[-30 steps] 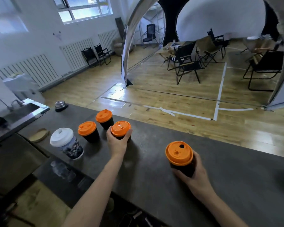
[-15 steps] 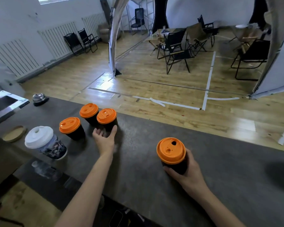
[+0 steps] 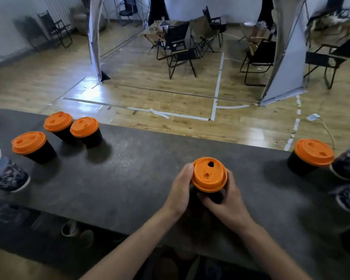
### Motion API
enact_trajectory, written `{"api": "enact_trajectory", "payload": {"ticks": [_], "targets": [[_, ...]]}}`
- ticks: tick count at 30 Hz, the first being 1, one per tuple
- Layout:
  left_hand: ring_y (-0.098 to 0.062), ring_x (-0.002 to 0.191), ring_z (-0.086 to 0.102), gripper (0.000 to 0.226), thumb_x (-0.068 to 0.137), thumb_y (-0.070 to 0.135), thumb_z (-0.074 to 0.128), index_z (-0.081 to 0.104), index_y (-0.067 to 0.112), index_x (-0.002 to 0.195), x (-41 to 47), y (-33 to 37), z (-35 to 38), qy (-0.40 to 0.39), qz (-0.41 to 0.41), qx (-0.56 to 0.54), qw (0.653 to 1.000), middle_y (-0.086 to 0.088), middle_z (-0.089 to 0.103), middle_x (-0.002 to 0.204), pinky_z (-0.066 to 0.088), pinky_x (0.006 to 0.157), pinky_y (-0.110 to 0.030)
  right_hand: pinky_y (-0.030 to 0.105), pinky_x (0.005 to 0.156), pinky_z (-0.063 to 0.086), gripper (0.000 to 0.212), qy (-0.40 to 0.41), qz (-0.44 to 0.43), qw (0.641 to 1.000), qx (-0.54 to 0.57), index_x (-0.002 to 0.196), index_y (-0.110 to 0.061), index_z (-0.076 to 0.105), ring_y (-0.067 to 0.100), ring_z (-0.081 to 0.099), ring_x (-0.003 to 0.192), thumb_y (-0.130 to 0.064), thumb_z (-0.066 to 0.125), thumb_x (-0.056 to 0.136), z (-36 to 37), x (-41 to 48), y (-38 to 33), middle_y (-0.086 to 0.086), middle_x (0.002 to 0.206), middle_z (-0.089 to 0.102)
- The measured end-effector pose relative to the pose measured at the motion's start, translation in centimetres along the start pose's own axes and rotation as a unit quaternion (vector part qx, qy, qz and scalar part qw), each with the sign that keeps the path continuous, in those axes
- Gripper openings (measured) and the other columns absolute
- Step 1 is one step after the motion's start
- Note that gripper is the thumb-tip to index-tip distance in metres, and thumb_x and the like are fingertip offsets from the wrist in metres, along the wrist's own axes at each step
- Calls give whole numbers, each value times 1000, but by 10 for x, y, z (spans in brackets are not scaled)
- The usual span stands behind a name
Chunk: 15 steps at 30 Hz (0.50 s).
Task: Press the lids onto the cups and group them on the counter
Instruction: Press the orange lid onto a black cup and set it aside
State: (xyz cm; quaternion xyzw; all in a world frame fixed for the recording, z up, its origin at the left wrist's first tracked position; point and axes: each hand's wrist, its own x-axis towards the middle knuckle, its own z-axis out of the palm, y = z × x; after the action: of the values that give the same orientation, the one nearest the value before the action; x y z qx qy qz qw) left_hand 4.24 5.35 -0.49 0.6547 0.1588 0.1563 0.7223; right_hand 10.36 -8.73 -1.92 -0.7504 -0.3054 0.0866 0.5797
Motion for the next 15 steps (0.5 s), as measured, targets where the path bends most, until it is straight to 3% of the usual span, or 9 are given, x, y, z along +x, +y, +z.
{"api": "enact_trajectory", "payload": {"ticks": [4, 7, 10, 15], "targets": [[-6, 108, 66, 41, 103, 36, 31, 66, 19, 115, -3, -11, 25, -21, 10, 17, 1000, 9, 73, 109, 46, 94, -16, 20, 101, 47, 78, 16, 31, 999, 13, 130, -35, 48, 3, 60, 121, -49, 89, 66, -20, -17, 8, -23, 124, 62], [-5, 103, 67, 45, 105, 39, 30, 69, 17, 109, 4, -11, 32, -22, -12, -9, 1000, 6, 76, 103, 48, 92, -17, 23, 100, 49, 72, 27, 29, 999, 4, 127, -37, 52, 5, 62, 118, -49, 89, 67, -21, -15, 11, -12, 124, 64], [-10, 101, 69, 53, 100, 49, 29, 70, 16, 105, 1, -18, 33, 4, 6, 2, 1000, 3, 76, 101, 50, 91, -21, 23, 101, 48, 78, 18, 17, 1000, 10, 131, -33, 51, 5, 60, 120, -48, 90, 65, -19, -15, 12, -9, 127, 63], [-21, 108, 67, 52, 99, 37, 29, 67, 6, 116, 4, -16, 33, -25, 18, -11, 999, -7, 74, 111, 52, 94, -28, 19, 94, 48, 81, 30, 0, 1000, 3, 122, -38, 50, 7, 61, 113, -53, 93, 55, -20, -15, 16, -4, 119, 59]]}}
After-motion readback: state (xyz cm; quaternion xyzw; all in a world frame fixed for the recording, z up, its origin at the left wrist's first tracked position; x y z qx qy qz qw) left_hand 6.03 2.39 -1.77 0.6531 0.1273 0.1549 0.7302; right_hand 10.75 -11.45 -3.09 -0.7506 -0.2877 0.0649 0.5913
